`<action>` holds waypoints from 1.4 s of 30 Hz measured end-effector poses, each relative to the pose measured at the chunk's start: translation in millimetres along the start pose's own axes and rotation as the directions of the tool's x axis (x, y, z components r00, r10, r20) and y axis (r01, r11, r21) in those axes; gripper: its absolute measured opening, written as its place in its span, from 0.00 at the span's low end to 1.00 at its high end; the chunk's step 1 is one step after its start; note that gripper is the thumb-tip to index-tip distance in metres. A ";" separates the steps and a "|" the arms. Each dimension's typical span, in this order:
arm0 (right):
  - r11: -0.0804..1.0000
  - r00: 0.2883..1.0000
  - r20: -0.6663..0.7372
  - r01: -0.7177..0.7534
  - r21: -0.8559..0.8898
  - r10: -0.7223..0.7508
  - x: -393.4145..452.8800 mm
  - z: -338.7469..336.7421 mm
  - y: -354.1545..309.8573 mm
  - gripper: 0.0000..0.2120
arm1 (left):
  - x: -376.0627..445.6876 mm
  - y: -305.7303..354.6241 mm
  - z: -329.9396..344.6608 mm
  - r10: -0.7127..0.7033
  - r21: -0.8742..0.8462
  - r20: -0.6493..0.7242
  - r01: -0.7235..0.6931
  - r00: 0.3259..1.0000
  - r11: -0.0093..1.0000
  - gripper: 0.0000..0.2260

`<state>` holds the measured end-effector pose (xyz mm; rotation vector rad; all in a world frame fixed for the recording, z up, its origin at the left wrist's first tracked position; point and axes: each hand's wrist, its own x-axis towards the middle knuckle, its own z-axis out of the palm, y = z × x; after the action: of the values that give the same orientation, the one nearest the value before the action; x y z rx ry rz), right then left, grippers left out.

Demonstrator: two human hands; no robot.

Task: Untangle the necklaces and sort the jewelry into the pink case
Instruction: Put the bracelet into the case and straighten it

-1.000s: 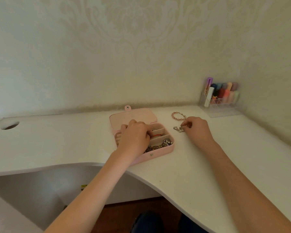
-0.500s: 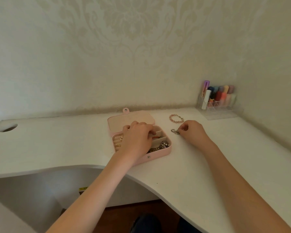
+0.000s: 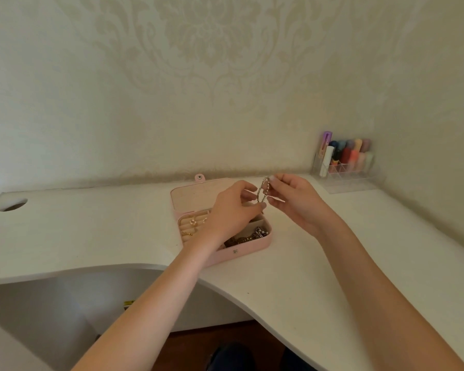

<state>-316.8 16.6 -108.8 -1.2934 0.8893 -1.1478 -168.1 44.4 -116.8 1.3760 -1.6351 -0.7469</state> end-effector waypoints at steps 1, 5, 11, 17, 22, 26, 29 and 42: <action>0.998 1.000 0.017 0.003 0.064 -0.004 -0.9 1.8 -2.4 0.08 | 0.5 0.3 0.0 0.007 -0.008 0.000 -0.007 1.000 1.000 0.08; 0.992 0.999 -0.045 0.014 0.127 -0.008 -0.4 0.3 -3.7 0.05 | -9.0 -0.9 -3.1 -0.016 -0.142 -0.067 0.007 0.998 0.990 0.05; 0.970 0.986 -0.141 0.048 -0.239 -0.084 0.4 -0.5 6.8 0.02 | -25.0 -13.2 -25.6 -0.082 0.049 -0.237 0.097 0.968 0.994 0.05; 0.801 0.975 -0.153 0.040 -0.597 -0.162 0.5 6.2 15.6 0.02 | -40.2 -13.4 -33.6 0.022 0.342 -0.241 0.064 0.970 0.938 0.02; 0.736 0.982 -0.132 0.009 -0.677 -0.133 0.9 6.8 17.4 0.03 | -39.5 -15.1 -31.8 -0.006 0.397 -0.212 0.091 0.977 0.913 0.03; 0.675 0.979 -0.086 0.063 -0.735 -0.185 0.9 10.0 19.0 0.05 | -36.2 -17.7 -29.0 -0.010 0.452 -0.189 0.096 0.982 0.887 0.04; 0.646 0.980 -0.036 0.102 -0.756 -0.197 0.8 11.5 22.7 0.05 | -33.0 -18.6 -28.6 -0.013 0.522 -0.155 0.093 0.988 0.848 0.06; 0.574 0.868 -0.337 -0.074 -0.815 -0.366 15.7 -46.9 40.3 0.15 | -44.4 -28.9 -31.3 0.168 0.521 -0.210 -0.035 0.963 0.853 0.07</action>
<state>-352.8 -13.6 -152.1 -1.8886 1.8741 -1.2615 -125.5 83.8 -137.2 1.6542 -1.7547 -0.0508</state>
